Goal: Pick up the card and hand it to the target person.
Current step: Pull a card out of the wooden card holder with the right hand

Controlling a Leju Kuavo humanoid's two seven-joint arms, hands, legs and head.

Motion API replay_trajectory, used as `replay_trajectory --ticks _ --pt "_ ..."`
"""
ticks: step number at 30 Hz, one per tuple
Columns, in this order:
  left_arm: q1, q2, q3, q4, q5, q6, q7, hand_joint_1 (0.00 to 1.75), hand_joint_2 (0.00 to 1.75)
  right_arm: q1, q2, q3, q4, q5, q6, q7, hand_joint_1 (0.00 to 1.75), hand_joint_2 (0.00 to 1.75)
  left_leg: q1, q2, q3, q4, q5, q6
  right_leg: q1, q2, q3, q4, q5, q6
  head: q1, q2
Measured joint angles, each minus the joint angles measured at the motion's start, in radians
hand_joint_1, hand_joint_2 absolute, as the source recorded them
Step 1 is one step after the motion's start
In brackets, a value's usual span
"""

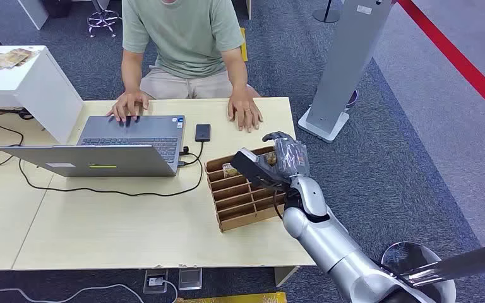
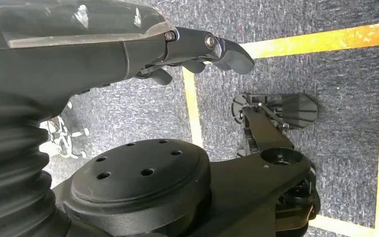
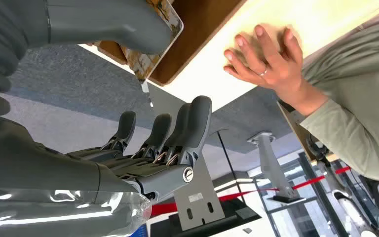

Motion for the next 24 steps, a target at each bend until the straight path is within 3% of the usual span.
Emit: replay_trajectory --ticks 24 --pt "-0.001 0.000 -0.015 0.000 -0.010 -0.010 0.009 0.00 1.75 0.048 -0.018 -0.019 -0.022 -0.003 0.038 0.064 0.94 1.75 0.000 0.000 0.000 0.000 0.000 0.000 0.000 0.000 0.000 0.000 0.000 0.000 0.000 0.000"
